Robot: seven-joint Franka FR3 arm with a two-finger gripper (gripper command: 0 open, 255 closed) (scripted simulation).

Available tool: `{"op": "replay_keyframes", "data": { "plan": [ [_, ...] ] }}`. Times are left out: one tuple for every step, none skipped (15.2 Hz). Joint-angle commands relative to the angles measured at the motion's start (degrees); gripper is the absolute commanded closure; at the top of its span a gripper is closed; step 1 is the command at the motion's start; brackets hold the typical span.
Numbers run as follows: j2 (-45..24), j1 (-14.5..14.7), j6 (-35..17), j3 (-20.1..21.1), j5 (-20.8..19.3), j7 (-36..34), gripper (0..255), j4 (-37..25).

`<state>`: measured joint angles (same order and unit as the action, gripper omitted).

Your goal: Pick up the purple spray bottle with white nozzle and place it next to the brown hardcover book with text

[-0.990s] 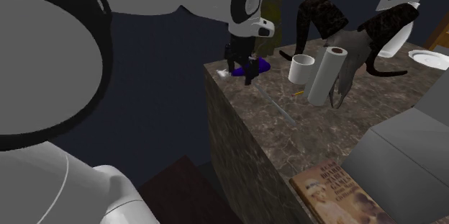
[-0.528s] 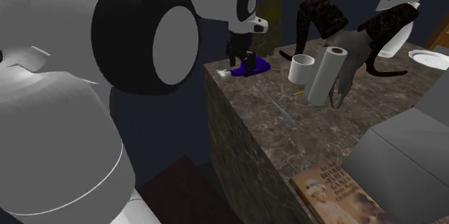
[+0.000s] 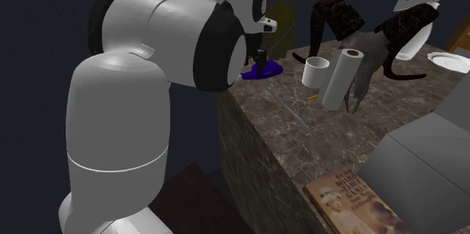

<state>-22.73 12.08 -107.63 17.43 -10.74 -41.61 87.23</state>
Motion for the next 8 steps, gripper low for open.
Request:
{"op": "replay_keyframes", "data": {
  "plan": [
    [-1.39, 0.43, -0.61, -0.13, -0.54, -0.55, 0, -0.73],
    [-1.53, 0.39, -1.31, -0.18, -0.61, -0.61, 0, -0.16],
    [-1.68, 0.35, -2.00, -0.22, -0.68, -0.67, 0, 0.40],
    [-1.84, 0.31, -2.69, -0.27, -0.76, -0.73, 0, 0.94],
    [-2.01, 0.28, -3.37, -0.31, -0.85, -0.79, 0, 1.45],
    [-2.31, 0.24, -4.44, -0.39, -0.99, -0.89, 0, 2.24],
    [-2.30, 0.23, -4.44, -0.39, -0.98, -0.89, 0, 2.26],
    [-2.30, 0.23, -4.44, -0.39, -0.99, -0.89, 0, 2.24]
  ]
}}
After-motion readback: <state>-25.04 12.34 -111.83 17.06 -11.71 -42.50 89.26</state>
